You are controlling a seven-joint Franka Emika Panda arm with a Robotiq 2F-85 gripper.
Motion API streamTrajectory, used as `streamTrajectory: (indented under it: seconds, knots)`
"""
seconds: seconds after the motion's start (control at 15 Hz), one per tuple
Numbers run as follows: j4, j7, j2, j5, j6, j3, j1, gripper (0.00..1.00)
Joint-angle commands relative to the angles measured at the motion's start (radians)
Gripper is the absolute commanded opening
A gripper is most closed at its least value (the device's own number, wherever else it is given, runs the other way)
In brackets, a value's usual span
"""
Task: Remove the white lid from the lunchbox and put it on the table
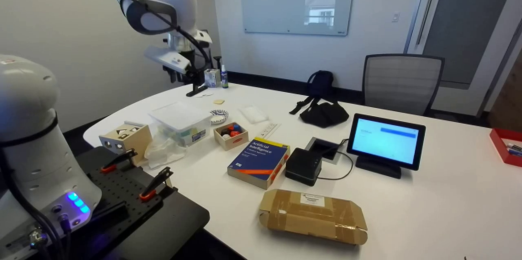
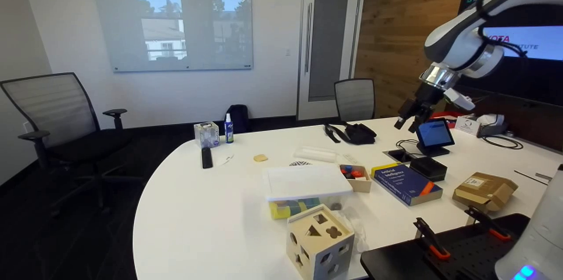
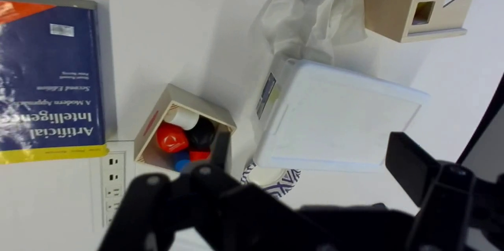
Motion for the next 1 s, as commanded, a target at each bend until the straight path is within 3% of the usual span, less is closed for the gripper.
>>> streamTrajectory:
  seconds: [0.0, 0.13, 0.2, 0.33, 0.6, 0.93]
  knots:
    - [0.094, -0.200, 0.246, 0.256, 0.068, -0.043, 0.108, 1.00]
    - [0.159, -0.313, 0.366, 0.426, 0.049, -0.034, 0.125, 1.00]
    - [0.197, -0.366, 0.426, 0.510, 0.032, 0.106, -0.002, 1.00]
    - [0.278, -0.422, 0.535, 0.609, 0.024, 0.201, -0.081, 1.00]
    - [0.430, -0.411, 0.730, 0.630, 0.043, 0.347, -0.209, 1.00]
    - [0.545, -0.381, 0.878, 0.592, 0.043, 0.443, -0.277, 1.00]
